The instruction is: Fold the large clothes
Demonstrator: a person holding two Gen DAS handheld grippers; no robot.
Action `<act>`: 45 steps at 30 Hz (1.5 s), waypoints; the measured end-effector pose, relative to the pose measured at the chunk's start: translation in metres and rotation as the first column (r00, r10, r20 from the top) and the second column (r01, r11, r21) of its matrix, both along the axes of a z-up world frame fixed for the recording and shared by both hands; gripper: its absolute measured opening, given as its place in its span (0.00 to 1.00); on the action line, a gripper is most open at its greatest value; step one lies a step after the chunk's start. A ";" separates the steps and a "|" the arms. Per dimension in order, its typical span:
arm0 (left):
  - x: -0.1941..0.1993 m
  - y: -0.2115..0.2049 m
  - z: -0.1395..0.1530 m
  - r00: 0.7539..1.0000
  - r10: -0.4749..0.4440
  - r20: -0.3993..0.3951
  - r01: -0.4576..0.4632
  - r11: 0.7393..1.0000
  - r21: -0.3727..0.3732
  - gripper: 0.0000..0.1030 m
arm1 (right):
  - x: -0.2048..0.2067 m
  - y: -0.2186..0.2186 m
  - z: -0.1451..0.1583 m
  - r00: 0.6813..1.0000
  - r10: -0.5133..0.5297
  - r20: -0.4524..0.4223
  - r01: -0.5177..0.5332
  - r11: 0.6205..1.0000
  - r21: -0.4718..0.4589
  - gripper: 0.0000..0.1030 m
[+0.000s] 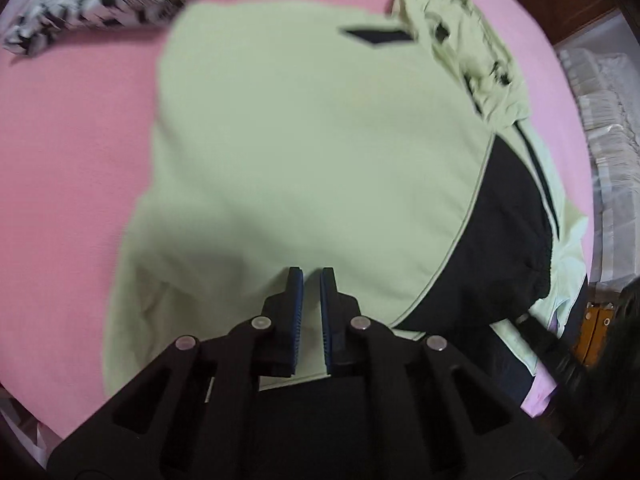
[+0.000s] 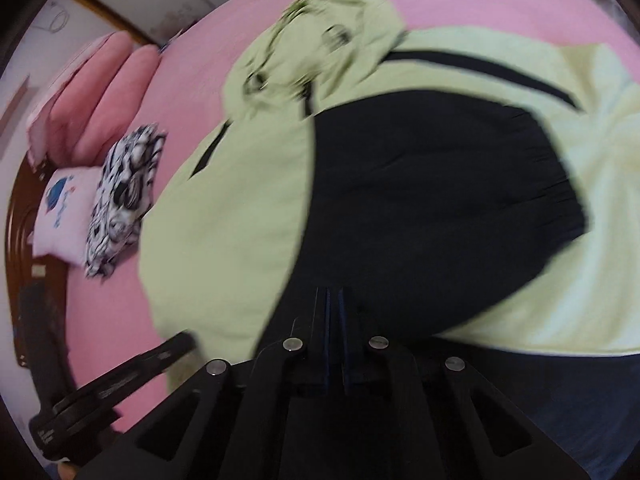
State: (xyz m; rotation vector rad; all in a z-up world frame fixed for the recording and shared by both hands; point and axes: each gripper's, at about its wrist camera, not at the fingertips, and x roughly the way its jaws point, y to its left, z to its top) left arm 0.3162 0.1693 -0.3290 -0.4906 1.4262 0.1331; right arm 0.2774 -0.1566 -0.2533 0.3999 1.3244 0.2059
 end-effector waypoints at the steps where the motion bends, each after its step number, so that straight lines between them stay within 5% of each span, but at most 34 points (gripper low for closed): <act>1: 0.005 -0.001 -0.007 1.000 0.004 -0.023 -0.004 1.000 0.011 0.06 | 0.000 0.009 -0.008 1.000 0.003 -0.017 -0.003 1.000 0.020 0.04; 7: 0.008 0.022 -0.020 1.000 0.028 0.014 -0.029 0.996 0.080 0.06 | 0.007 0.017 -0.040 0.999 0.047 -0.026 -0.048 0.998 -0.045 0.01; 9: 0.000 0.041 -0.016 0.998 0.049 0.028 -0.052 0.990 0.129 0.06 | 0.011 -0.003 -0.037 0.999 0.051 0.013 -0.050 0.994 -0.100 0.01; 11: -0.004 0.058 -0.016 0.997 0.066 0.028 -0.070 0.979 0.191 0.06 | 0.017 -0.042 -0.036 1.000 -0.015 0.022 0.020 0.964 -0.264 0.01; 13: -0.010 0.077 -0.016 0.996 0.090 0.024 -0.093 0.972 0.216 0.06 | 0.018 -0.083 -0.039 0.995 -0.102 0.016 0.102 0.942 -0.318 0.01; 15: -0.015 0.091 -0.017 0.992 0.124 0.011 -0.123 0.960 0.254 0.06 | 0.015 -0.115 -0.041 0.983 -0.183 0.001 0.179 0.961 -0.210 0.00; 17: -0.016 0.100 -0.015 0.991 0.133 -0.019 -0.120 0.938 0.326 0.06 | 0.013 -0.119 -0.035 0.980 -0.198 0.003 0.192 0.948 -0.254 0.00; 19: -0.020 0.109 -0.005 0.984 0.175 0.027 -0.176 0.950 0.258 0.06 | 0.012 -0.110 -0.027 0.984 -0.175 0.012 0.173 0.957 -0.234 0.00; 22: -0.025 0.110 0.021 0.976 0.190 0.110 -0.208 0.961 0.181 0.06 | 0.014 -0.075 -0.010 0.991 -0.115 0.068 0.118 0.992 -0.050 0.00; 26: -0.002 0.080 0.036 0.982 0.081 0.171 -0.100 0.989 0.105 0.06 | 0.034 0.004 -0.012 0.994 0.054 0.091 -0.057 0.998 0.038 0.00; 34: 0.095 0.026 -0.013 0.983 -0.097 0.158 0.070 0.983 0.171 0.06 | 0.084 0.121 -0.056 0.939 0.320 0.128 -0.324 0.946 0.013 0.00; 41: 0.129 0.072 -0.025 0.977 -0.028 0.211 -0.033 0.960 0.278 0.06 | 0.131 0.056 -0.060 0.974 0.141 0.176 -0.137 0.990 -0.033 0.00; 45: 0.139 0.112 -0.030 0.976 0.021 0.215 -0.073 0.968 0.239 0.06 | 0.133 0.002 -0.060 0.980 0.067 0.189 -0.079 0.995 0.057 0.00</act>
